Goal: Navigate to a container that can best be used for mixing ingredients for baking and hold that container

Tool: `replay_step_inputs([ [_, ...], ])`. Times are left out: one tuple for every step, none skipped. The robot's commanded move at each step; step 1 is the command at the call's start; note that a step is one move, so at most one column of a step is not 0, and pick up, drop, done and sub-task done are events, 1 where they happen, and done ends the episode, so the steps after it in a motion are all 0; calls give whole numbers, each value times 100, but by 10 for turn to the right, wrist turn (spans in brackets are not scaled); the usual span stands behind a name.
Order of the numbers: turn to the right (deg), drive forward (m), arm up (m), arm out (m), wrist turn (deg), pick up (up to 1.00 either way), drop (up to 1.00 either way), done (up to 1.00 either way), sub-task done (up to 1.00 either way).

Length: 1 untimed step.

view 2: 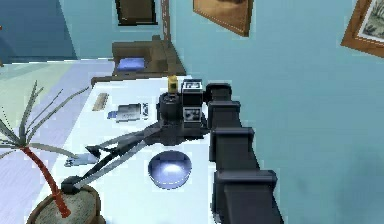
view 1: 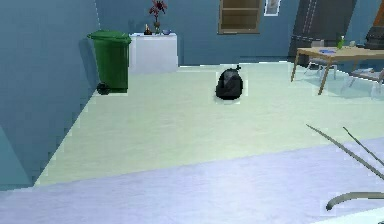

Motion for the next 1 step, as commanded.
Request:
replay_step_inputs([
  [0,0,0,0,450,0,0,0,0],
])
